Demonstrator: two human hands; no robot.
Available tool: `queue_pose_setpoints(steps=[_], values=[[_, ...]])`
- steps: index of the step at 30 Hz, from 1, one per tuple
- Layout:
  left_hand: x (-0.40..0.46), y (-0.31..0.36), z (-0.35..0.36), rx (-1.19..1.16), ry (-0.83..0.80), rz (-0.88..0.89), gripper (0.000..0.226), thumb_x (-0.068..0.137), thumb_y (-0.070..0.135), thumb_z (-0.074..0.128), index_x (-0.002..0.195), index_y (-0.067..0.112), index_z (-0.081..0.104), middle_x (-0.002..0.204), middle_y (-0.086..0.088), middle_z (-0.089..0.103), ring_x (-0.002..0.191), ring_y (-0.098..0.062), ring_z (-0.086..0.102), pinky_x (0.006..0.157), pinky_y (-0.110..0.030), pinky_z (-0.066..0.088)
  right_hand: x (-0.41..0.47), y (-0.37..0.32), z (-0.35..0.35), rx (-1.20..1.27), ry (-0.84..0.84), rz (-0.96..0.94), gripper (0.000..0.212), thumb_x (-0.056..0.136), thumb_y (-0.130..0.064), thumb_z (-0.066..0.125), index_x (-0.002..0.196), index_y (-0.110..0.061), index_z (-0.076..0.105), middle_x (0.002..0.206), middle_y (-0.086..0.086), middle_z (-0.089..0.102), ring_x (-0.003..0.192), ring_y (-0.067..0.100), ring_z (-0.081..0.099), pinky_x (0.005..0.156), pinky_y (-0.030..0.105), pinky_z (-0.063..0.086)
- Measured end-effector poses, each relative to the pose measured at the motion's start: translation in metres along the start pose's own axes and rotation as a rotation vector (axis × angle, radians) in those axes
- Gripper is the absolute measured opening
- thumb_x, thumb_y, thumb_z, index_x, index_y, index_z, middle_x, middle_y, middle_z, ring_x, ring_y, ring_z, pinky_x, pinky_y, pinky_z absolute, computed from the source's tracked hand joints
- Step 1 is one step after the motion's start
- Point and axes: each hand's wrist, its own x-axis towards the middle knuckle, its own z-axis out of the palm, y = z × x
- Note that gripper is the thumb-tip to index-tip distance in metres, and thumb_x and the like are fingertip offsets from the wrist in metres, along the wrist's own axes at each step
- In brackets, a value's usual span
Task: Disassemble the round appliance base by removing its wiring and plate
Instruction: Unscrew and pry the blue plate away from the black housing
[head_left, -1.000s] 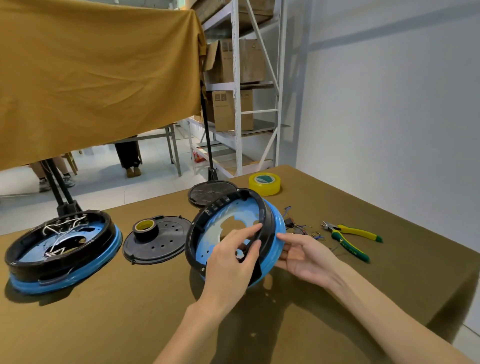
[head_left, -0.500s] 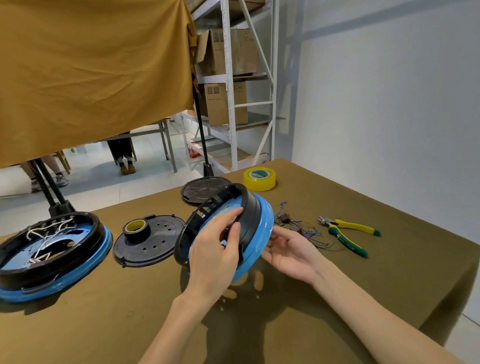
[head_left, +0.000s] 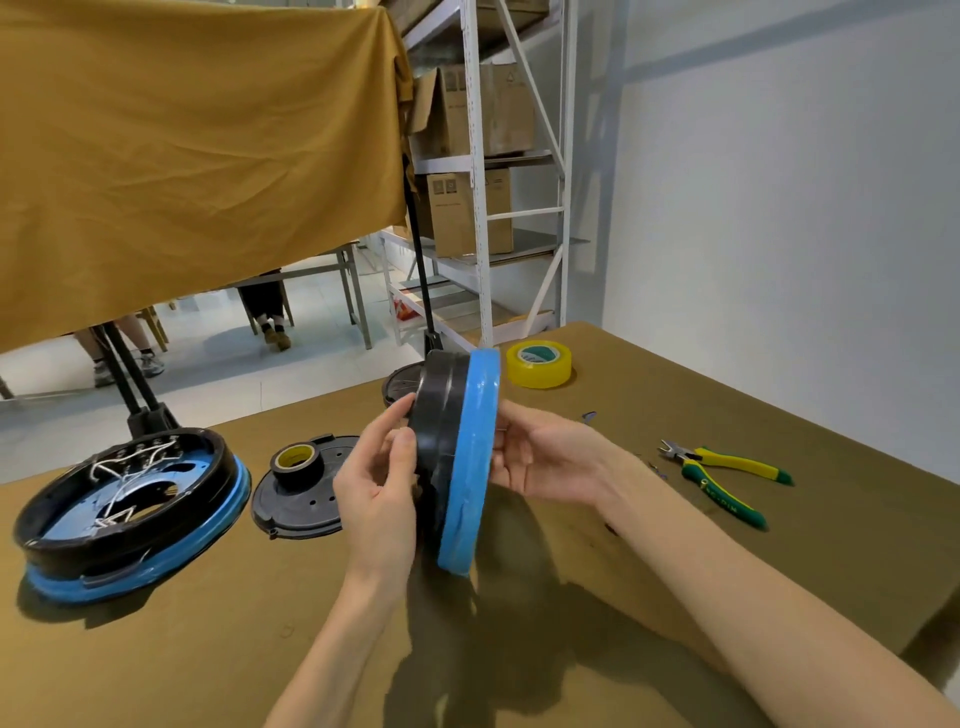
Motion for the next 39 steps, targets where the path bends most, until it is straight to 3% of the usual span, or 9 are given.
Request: queue_pose_setpoints(steps=[4, 8, 13, 18, 23, 28, 31, 34, 39], values=[[-0.001, -0.005, -0.009, -0.323, 0.118, -0.356, 0.03, 0.109, 0.019, 0.046, 0.127, 0.023, 0.069, 0.118, -0.005, 0.076, 0.109, -0.022, 0.072, 0.081, -0.035, 0.062, 0.021, -0.013, 0.035, -0.365, 0.15, -0.014, 0.021, 0.1, -0.024, 0.065, 0.097, -0.004, 0.074, 0.078, 0.007, 0.07, 0.067, 0.016, 0.067, 0.064, 0.027, 0.059], [0.002, -0.01, -0.023, -0.446, 0.022, -0.745, 0.03, 0.105, 0.03, 0.053, 0.127, 0.017, 0.069, 0.121, -0.017, 0.073, 0.103, -0.031, 0.07, 0.089, -0.046, 0.06, 0.035, 0.001, 0.044, -0.58, 0.325, -0.046, 0.022, 0.101, -0.023, 0.063, 0.097, -0.002, 0.07, 0.069, 0.007, 0.069, 0.056, 0.016, 0.066, 0.053, 0.026, 0.057], [0.001, -0.015, -0.042, -0.119, -0.128, -0.919, 0.029, 0.106, 0.024, 0.051, 0.123, 0.009, 0.069, 0.104, -0.018, 0.077, 0.077, -0.024, 0.073, 0.055, -0.032, 0.059, 0.042, 0.017, 0.038, -1.046, 0.414, 0.009, 0.027, 0.101, -0.017, 0.053, 0.083, -0.004, 0.067, 0.056, 0.006, 0.068, 0.047, 0.017, 0.065, 0.046, 0.026, 0.053], [0.005, -0.024, -0.061, -0.051, -0.214, -1.133, 0.069, 0.1, 0.061, 0.045, 0.114, -0.002, 0.069, 0.109, -0.023, 0.075, 0.1, -0.036, 0.072, 0.077, -0.043, 0.06, 0.044, 0.03, 0.035, -1.477, 0.347, 0.104, 0.021, 0.097, -0.021, 0.055, 0.09, -0.006, 0.068, 0.072, 0.009, 0.074, 0.058, 0.019, 0.072, 0.049, 0.027, 0.057], [0.005, -0.031, -0.065, -0.157, -0.346, -1.171, 0.091, 0.082, 0.08, 0.056, 0.093, -0.007, 0.079, 0.1, -0.021, 0.076, 0.082, -0.03, 0.076, 0.066, -0.034, 0.061, 0.046, 0.043, 0.033, -1.711, 0.296, -0.038, 0.026, 0.096, -0.034, 0.065, 0.09, -0.01, 0.072, 0.08, 0.008, 0.074, 0.069, 0.02, 0.07, 0.059, 0.034, 0.058], [0.004, -0.032, -0.062, -0.061, -0.36, -1.131, 0.058, 0.072, 0.06, 0.078, 0.077, 0.002, 0.082, 0.09, -0.018, 0.077, 0.078, -0.028, 0.077, 0.064, -0.033, 0.062, 0.047, 0.048, 0.026, -1.691, 0.232, -0.131, 0.012, 0.094, -0.018, 0.067, 0.09, -0.009, 0.075, 0.083, 0.007, 0.074, 0.074, 0.016, 0.067, 0.071, 0.036, 0.059], [0.003, -0.034, -0.059, -0.023, -0.316, -1.115, 0.056, 0.078, 0.057, 0.076, 0.081, 0.001, 0.076, 0.077, -0.014, 0.076, 0.07, -0.026, 0.076, 0.064, -0.034, 0.061, 0.046, 0.045, 0.025, -1.651, 0.2, -0.126, 0.012, 0.089, -0.01, 0.068, 0.098, -0.014, 0.075, 0.09, 0.002, 0.074, 0.082, 0.011, 0.067, 0.072, 0.027, 0.056], [0.003, -0.035, -0.058, -0.024, -0.317, -1.107, 0.055, 0.083, 0.056, 0.073, 0.083, 0.001, 0.075, 0.074, -0.013, 0.076, 0.067, -0.026, 0.076, 0.061, -0.033, 0.062, 0.047, 0.048, 0.023, -1.651, 0.273, -0.113, 0.021, 0.088, -0.027, 0.073, 0.103, -0.013, 0.068, 0.095, 0.0, 0.068, 0.087, 0.016, 0.062, 0.072, 0.031, 0.052], [0.002, -0.039, -0.058, -0.011, -0.323, -1.087, 0.059, 0.084, 0.059, 0.071, 0.091, 0.001, 0.075, 0.073, -0.012, 0.076, 0.068, -0.024, 0.076, 0.06, -0.032, 0.061, 0.051, 0.056, 0.023, -1.714, 0.358, -0.126, 0.029, 0.094, -0.037, 0.068, 0.086, -0.01, 0.071, 0.081, 0.006, 0.07, 0.074, 0.018, 0.061, 0.065, 0.037, 0.051]])
